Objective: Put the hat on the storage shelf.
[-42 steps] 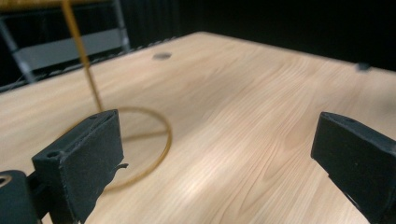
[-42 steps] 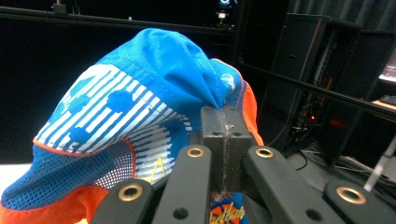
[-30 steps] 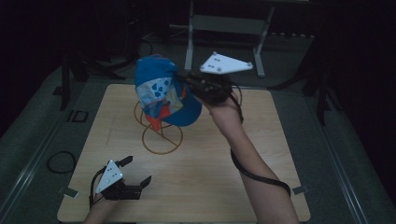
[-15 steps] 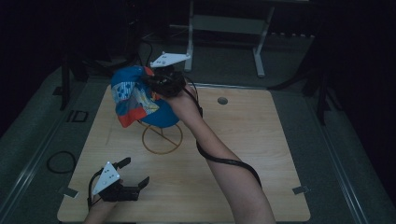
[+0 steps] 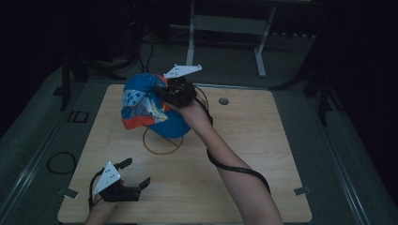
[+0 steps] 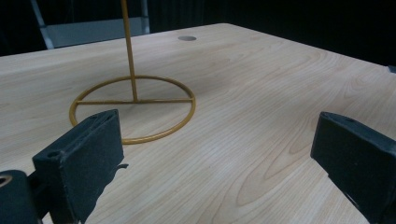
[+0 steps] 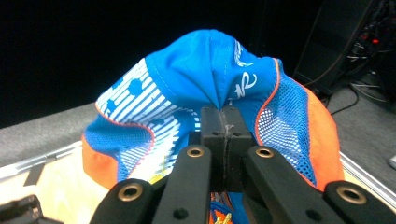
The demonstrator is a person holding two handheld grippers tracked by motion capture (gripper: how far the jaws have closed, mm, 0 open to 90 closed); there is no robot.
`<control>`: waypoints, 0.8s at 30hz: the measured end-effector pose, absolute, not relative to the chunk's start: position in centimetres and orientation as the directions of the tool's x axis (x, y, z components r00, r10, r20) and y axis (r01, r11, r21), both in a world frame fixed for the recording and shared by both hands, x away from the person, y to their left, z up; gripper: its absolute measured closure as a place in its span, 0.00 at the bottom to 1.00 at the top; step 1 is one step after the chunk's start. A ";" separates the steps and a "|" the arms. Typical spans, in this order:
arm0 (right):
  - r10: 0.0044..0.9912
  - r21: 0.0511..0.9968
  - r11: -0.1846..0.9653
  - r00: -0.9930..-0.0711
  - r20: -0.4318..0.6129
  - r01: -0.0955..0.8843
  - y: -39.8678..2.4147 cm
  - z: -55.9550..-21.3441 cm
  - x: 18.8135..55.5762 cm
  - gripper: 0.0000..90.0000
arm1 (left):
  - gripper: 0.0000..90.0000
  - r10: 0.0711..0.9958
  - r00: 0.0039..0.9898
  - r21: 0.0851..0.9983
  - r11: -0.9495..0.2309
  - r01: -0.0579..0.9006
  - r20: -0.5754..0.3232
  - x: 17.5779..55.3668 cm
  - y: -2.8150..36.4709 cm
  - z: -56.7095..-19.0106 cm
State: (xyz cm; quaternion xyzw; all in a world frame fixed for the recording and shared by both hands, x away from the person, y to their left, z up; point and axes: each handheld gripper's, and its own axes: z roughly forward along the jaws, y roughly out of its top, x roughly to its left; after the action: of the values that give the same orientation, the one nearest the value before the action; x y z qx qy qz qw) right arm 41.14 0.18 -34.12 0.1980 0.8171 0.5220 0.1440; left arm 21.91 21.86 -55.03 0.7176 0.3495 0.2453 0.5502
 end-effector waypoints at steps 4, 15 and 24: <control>0.472 0.912 0.363 -0.881 -0.007 0.188 -0.9 -34.7 40.8 1.00 | 0.03 0.772 0.635 0.960 -0.152 0.233 -0.032 22.0 21.7 -55.1; 0.476 0.919 0.343 -0.879 0.010 0.196 -2.9 -36.5 39.8 1.00 | 0.03 0.769 0.639 0.958 -0.157 0.240 -0.034 22.0 21.6 -55.3; 0.479 0.921 0.332 -0.877 0.023 0.205 -4.2 -37.7 39.0 1.00 | 0.03 0.766 0.641 0.956 -0.158 0.248 -0.040 22.1 21.6 -55.5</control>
State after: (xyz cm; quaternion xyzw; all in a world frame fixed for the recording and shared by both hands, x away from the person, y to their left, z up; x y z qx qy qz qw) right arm 39.02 -4.23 -37.65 0.2123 0.8061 0.5376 0.1274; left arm 22.07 21.63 -55.52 0.7229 0.3507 0.2373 0.5460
